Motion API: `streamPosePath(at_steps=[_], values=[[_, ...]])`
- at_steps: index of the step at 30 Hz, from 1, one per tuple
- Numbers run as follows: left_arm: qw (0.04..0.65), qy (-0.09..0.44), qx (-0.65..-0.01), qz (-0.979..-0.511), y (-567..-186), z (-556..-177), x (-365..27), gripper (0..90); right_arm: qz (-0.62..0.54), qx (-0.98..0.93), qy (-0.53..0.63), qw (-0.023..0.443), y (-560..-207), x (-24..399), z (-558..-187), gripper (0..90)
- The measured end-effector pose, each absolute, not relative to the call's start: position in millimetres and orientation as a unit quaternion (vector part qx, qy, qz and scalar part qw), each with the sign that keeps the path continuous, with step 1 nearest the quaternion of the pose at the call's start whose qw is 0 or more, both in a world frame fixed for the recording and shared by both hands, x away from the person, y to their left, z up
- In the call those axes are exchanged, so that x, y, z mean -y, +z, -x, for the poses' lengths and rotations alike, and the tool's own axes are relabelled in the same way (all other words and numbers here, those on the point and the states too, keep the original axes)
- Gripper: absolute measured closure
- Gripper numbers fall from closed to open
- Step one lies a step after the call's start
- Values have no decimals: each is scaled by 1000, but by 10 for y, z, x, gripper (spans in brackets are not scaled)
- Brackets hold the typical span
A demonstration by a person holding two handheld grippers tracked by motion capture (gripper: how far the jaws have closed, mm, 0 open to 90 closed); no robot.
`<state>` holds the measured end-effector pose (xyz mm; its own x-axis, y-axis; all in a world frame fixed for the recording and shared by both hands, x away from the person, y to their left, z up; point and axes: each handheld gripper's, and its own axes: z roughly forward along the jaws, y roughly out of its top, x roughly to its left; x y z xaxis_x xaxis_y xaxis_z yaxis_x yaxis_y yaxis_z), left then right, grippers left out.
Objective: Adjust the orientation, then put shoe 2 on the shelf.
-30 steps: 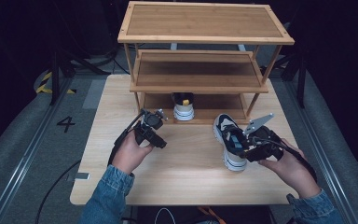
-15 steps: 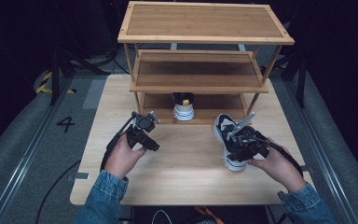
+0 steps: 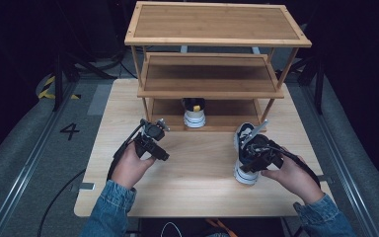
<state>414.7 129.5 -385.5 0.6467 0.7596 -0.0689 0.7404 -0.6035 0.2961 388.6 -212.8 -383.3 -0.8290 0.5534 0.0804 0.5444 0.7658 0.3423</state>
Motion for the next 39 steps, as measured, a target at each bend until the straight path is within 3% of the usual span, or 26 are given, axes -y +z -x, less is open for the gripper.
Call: streamPosePath(at_steps=[8, 24, 39], values=[[149, 29, -415, -897, -3870, -4168, -1261, 392, -287, -944, 165, -13, -3836, 2145, -3853, 721], [149, 31, -418, -895, -3872, -4185, -1280, 391, -248, -956, 159, -4, -3786, 2106, -3810, 749], [151, 58, -445, -881, -3858, -4146, -1466, 343, -234, -952, 194, 46, -3532, 2108, -3881, 743]])
